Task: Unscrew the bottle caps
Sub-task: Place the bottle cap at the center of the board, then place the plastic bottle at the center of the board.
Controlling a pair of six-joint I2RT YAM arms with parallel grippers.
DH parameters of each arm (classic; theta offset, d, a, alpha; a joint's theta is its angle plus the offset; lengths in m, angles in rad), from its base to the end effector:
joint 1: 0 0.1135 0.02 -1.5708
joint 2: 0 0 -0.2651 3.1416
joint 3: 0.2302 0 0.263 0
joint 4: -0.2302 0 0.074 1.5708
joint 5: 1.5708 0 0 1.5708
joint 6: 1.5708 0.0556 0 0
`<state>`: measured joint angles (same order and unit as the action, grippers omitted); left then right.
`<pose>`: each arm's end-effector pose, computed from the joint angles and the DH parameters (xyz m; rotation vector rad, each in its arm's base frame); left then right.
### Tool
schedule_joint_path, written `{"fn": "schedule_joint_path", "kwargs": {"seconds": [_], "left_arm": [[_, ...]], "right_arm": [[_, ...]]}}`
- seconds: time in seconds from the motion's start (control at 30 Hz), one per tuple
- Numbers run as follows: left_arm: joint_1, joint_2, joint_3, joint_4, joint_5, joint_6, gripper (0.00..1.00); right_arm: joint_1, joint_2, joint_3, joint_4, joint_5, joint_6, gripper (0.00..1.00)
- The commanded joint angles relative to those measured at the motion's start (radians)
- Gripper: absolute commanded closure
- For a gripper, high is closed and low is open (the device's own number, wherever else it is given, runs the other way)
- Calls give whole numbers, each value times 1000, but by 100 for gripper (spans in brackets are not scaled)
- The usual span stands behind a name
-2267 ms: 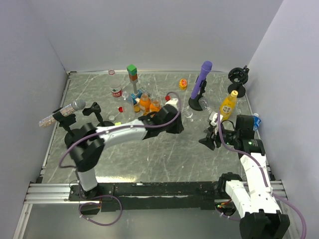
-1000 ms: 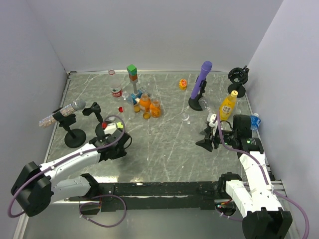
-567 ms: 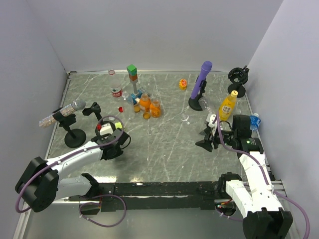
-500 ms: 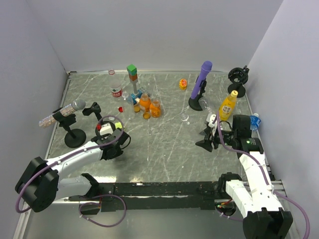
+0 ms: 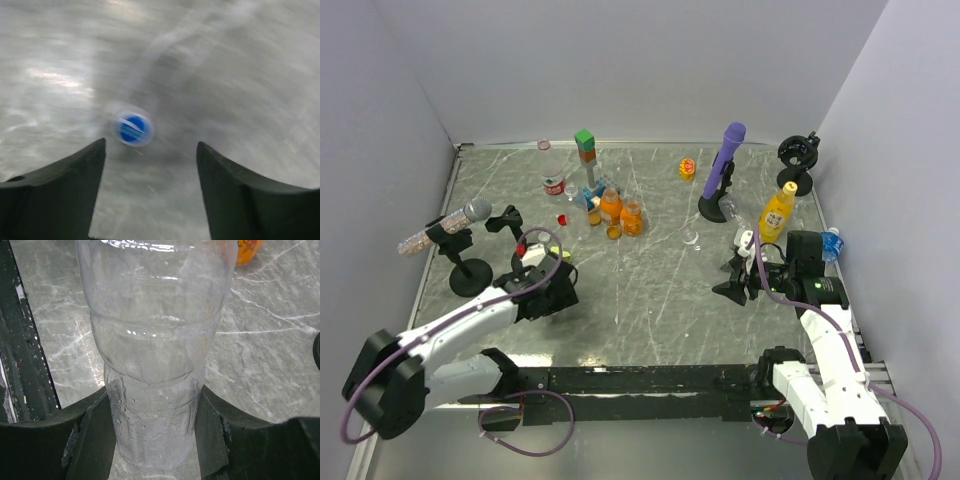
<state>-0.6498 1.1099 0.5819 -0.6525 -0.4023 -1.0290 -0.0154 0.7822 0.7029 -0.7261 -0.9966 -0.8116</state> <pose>0.1733 -0.1044 0.1580 -0.5899 2.5208 -0.0283 0.1649 0.0441 0.2648 -1.1728 1.6648 0.6694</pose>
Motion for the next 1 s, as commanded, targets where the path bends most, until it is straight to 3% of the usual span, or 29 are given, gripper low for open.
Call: {"fn": "schedule_joint_path", "kwargs": {"seconds": [0.0, 0.03, 0.13, 0.33, 0.47, 0.6, 0.77, 0.97], "left_arm": [[-10, -157, 78, 146, 334, 218, 14], [-19, -207, 76, 193, 392, 260, 4], [-28, -333, 70, 362, 612, 349, 3], [-30, -438, 47, 722, 796, 356, 3], [-30, -368, 21, 1019, 934, 333, 3], [-82, -236, 64, 1189, 965, 357, 3], [-221, -63, 217, 1078, 878, 517, 1], [-249, 51, 285, 1025, 847, 530, 14]], "right_arm": [[9, 9, 18, -18, -53, -53, 82], [9, 15, 20, -27, -57, -61, 82], [58, 35, 26, -50, -60, -86, 82], [117, 69, 32, -91, -77, -132, 82], [138, 92, 36, -127, -93, -170, 82], [149, 101, 35, -139, -99, -185, 82], [155, 106, 35, -144, -94, -193, 82], [157, 106, 33, -144, -94, -195, 82]]}}
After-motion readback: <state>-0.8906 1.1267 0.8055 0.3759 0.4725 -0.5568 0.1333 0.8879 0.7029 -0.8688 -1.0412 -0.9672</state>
